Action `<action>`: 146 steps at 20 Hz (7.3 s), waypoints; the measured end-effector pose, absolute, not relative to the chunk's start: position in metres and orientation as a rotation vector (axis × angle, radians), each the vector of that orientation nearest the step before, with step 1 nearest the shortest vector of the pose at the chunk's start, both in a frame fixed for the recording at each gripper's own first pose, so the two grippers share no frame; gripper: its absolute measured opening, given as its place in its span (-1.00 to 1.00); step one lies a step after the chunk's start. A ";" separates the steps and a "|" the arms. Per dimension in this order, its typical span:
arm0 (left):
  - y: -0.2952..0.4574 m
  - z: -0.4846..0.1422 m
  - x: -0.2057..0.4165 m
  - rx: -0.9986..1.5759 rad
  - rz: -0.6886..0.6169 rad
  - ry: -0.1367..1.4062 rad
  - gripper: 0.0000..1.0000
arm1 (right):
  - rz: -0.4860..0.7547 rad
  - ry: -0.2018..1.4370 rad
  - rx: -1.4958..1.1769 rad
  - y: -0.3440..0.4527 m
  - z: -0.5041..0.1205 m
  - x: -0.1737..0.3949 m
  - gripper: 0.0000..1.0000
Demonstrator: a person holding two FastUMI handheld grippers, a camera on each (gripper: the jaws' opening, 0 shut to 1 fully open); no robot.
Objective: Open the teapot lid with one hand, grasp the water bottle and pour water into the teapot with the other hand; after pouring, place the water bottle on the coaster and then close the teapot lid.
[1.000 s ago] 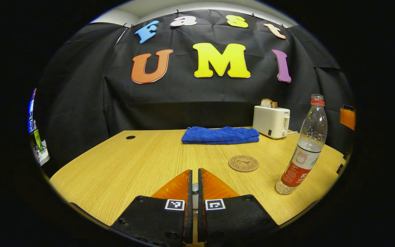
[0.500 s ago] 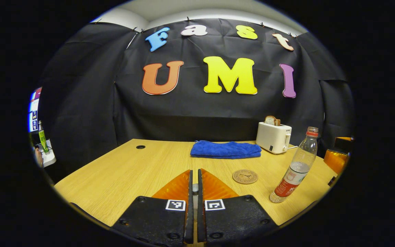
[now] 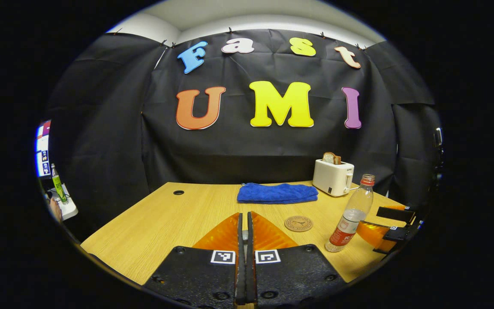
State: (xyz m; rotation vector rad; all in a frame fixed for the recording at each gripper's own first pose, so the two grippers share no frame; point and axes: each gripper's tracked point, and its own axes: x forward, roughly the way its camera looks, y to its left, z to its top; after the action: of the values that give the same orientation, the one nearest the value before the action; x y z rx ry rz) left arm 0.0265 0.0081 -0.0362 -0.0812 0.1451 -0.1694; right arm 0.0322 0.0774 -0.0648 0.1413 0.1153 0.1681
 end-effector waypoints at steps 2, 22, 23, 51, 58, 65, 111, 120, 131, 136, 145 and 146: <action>0.009 -0.032 0.022 -0.051 -0.171 0.136 -0.94 | 0.160 0.098 0.131 0.080 -0.066 0.040 0.96; 0.079 -0.042 0.024 -0.101 -0.126 0.177 -0.94 | 0.062 0.117 0.120 0.101 -0.064 0.085 0.47; 0.081 -0.044 0.024 -0.102 -0.122 0.181 -0.94 | 0.052 0.116 0.106 0.100 -0.061 0.083 0.48; 0.109 -0.041 0.019 -0.106 -0.140 0.169 -0.94 | -0.164 0.088 -0.940 0.151 -0.053 0.077 0.51; 0.115 -0.042 0.021 -0.096 -0.120 0.168 -0.93 | -0.172 0.066 -1.148 0.158 -0.060 0.083 0.51; 0.114 -0.047 0.022 -0.084 -0.121 0.180 -0.93 | -0.196 -0.052 -1.396 0.169 -0.044 0.082 0.52; 0.105 -0.051 0.024 -0.060 -0.142 0.189 -0.93 | -0.377 -0.362 -1.922 0.198 0.027 0.054 0.47; 0.107 -0.050 0.023 -0.050 -0.140 0.186 -0.93 | -0.372 -0.394 -1.980 0.205 0.033 0.056 0.47; 0.108 -0.051 0.025 -0.033 -0.125 0.187 -0.93 | -0.369 -0.405 -1.966 0.209 0.035 0.055 0.51; 0.110 -0.056 0.029 -0.007 -0.087 0.196 -0.93 | -0.322 -0.414 -1.835 0.206 0.030 0.053 0.47; 0.101 -0.028 0.020 -0.017 -0.063 0.123 -0.93 | -0.251 -0.422 -1.401 0.168 0.025 0.024 0.47; 0.100 -0.028 0.020 -0.021 -0.062 0.120 -0.92 | -0.240 -0.418 -1.353 0.165 0.023 0.019 0.47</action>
State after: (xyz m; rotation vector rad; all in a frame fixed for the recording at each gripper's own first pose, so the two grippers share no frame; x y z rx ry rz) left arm 0.0205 0.0996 -0.0277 -0.0208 0.1197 -0.0621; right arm 0.0185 0.1652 0.0228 -1.3533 -0.4182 -0.2398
